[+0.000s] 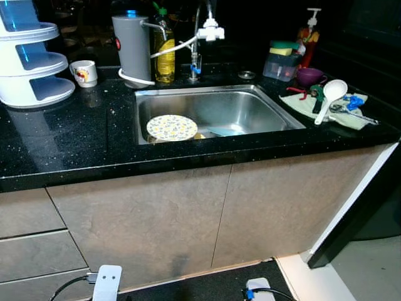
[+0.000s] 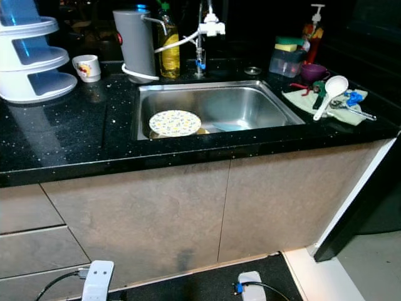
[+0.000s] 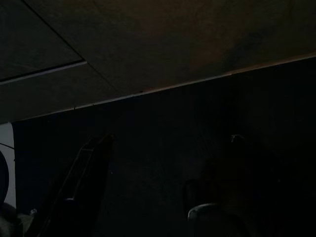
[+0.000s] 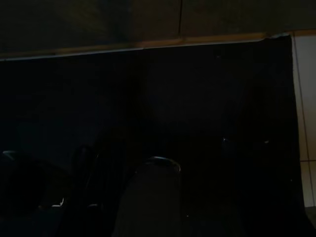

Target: Kitchen organization

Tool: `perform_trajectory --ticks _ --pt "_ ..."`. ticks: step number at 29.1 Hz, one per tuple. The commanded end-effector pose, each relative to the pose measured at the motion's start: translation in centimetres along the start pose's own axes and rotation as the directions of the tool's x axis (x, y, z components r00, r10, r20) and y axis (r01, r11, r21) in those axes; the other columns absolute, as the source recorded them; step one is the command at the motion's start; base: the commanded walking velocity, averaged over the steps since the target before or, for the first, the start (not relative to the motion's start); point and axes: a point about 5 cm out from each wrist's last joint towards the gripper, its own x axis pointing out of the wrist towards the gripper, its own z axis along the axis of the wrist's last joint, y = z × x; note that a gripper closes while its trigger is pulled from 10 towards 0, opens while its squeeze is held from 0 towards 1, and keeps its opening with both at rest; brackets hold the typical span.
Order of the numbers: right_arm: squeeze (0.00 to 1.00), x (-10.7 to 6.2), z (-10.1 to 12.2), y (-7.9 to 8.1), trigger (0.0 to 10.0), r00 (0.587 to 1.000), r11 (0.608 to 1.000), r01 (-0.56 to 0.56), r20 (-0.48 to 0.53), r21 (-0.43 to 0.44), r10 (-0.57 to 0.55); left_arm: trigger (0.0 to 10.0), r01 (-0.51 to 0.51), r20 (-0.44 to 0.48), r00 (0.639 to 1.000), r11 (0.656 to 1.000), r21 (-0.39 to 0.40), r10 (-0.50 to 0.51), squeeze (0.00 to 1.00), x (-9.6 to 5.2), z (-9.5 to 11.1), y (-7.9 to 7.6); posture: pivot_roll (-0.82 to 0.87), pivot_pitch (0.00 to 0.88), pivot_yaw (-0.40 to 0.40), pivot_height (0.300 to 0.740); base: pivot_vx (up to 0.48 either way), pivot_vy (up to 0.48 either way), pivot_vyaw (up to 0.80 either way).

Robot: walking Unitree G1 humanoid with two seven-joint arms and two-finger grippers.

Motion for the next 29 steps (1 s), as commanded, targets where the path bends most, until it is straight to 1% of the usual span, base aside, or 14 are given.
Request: perform_trajectory --ticks 1,3,5,10,13,18,19,22,29 --pt "0.0 -0.1 -0.4 0.0 10.0 1.0 1.0 0.008 -0.006 0.015 -0.008 10.0 -0.002 -0.036 0.999 1.0 0.003 0.002 0.0 -0.3 -0.9 0.0 -0.05 0.057 -0.025 0.74 0.0 0.0 0.0" --pt "0.0 -0.2 -0.4 -0.2 10.0 1.0 1.0 0.006 -0.01 0.003 -0.006 10.0 0.011 -0.043 0.999 1.0 0.007 -0.011 0.0 -0.3 -1.0 -0.3 -0.04 0.042 -0.034 0.74 0.0 0.0 0.0" --pt "0.0 -0.2 -0.4 -0.2 10.0 1.0 1.0 0.006 -0.01 0.003 -0.006 10.0 0.011 -0.043 0.999 1.0 0.007 -0.011 0.0 -0.3 -1.0 -0.3 -0.04 0.042 -0.034 0.74 0.0 0.0 0.0" --pt "0.0 -0.2 -0.4 -0.4 10.0 1.0 1.0 0.008 -0.012 -0.008 -0.008 10.0 0.038 -0.05 0.998 0.999 0.005 -0.037 0.0 -0.3 -1.1 -0.9 -0.04 0.033 -0.041 0.74 0.0 0.0 0.0" --pt "0.0 -0.1 -0.3 -0.4 10.0 1.0 1.0 0.011 -0.013 -0.01 -0.011 10.0 0.057 -0.057 0.997 0.998 0.042 -0.054 0.0 -0.3 -1.1 -1.2 -0.04 0.03 -0.042 0.74 0.0 0.0 0.0" --pt "0.0 0.0 -0.2 -0.2 10.0 1.0 1.0 0.012 -0.01 -0.011 -0.012 10.0 0.051 -0.068 0.997 0.997 0.052 -0.047 0.0 -0.2 -1.1 -1.0 -0.04 0.018 -0.038 0.74 0.0 0.0 0.0" --pt "0.0 0.0 0.0 -0.1 10.0 1.0 1.0 0.012 -0.005 -0.003 -0.012 10.0 0.048 -0.069 0.997 0.998 0.051 -0.044 0.0 -0.2 -1.1 -0.9 -0.02 0.001 -0.028 0.74 0.0 0.0 0.0" --pt "0.0 0.2 0.4 0.0 10.0 0.999 0.999 0.035 0.005 0.04 -0.035 10.0 0.046 -0.063 0.997 0.997 0.064 -0.042 0.0 -0.2 -1.1 -0.5 -0.01 0.0 -0.028 0.74 0.0 0.0 0.0" --pt "0.0 0.2 0.5 0.0 10.0 0.999 0.997 0.039 0.008 0.059 -0.039 10.0 0.037 -0.076 0.997 0.998 0.052 -0.033 0.0 -0.3 -1.3 -0.5 0.0 0.0 -0.037 0.74 0.0 0.0 0.0"
